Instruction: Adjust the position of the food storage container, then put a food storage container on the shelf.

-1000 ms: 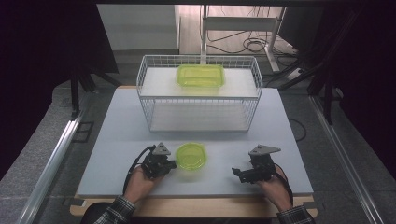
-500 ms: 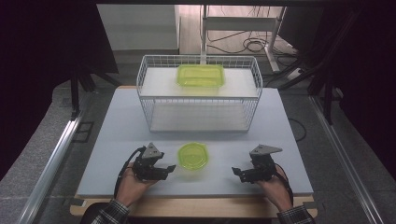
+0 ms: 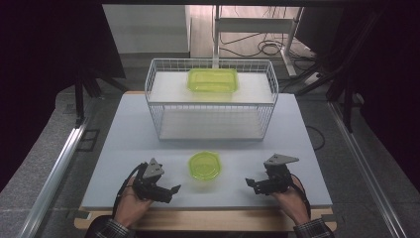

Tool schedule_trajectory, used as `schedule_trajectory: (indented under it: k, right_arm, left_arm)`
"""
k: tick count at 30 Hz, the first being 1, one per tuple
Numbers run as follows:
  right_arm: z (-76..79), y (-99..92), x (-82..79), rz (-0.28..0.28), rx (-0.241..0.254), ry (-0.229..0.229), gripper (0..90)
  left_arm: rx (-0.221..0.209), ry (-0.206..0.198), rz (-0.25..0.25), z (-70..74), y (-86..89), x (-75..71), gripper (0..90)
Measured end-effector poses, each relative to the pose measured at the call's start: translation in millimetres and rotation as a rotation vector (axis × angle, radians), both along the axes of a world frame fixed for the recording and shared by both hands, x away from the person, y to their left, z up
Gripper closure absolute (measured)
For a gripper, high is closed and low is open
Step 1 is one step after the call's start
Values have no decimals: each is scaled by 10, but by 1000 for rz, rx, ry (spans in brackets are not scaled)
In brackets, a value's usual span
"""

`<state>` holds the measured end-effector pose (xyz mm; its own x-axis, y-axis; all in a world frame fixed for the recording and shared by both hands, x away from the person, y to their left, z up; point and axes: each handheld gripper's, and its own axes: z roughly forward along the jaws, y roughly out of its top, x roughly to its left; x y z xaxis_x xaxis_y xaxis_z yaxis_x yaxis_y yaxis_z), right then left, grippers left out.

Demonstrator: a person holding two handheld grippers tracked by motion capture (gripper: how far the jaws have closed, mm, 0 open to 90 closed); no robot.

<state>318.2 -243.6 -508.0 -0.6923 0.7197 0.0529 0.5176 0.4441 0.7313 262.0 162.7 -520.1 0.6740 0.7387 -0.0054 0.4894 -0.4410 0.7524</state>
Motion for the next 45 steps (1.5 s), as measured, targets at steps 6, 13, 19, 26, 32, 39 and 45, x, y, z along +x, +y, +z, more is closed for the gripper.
schedule_trajectory:
  k: [6, 13, 19, 26, 32, 39, 45]
  right_arm:
    - [2, -7, 4, -1, 28, 8, 41]
    - [33, -18, 14, -33, 68, -7, 21]
    - [85, 5, 33, -37, 113, -5, 21]
    - [171, 106, 71, -24, 149, 28, 21]
    - [226, 160, 111, -23, 192, 70, 17]
    - [306, 282, 201, -8, 213, 121, 81]
    - [314, 384, 279, 18, 218, 157, 189]
  left_arm:
    - [19, -27, 18, -20, 44, -32, 14]
    - [14, -42, 19, -36, 73, -24, 5]
    - [14, -42, 19, -39, 82, -26, 5]
    - [23, -42, 16, -50, 73, -23, 5]
    - [27, -40, 9, -58, 64, -22, 5]
    - [37, -40, 2, -68, 51, -23, 6]
    - [45, -41, 3, -75, 47, -22, 6]
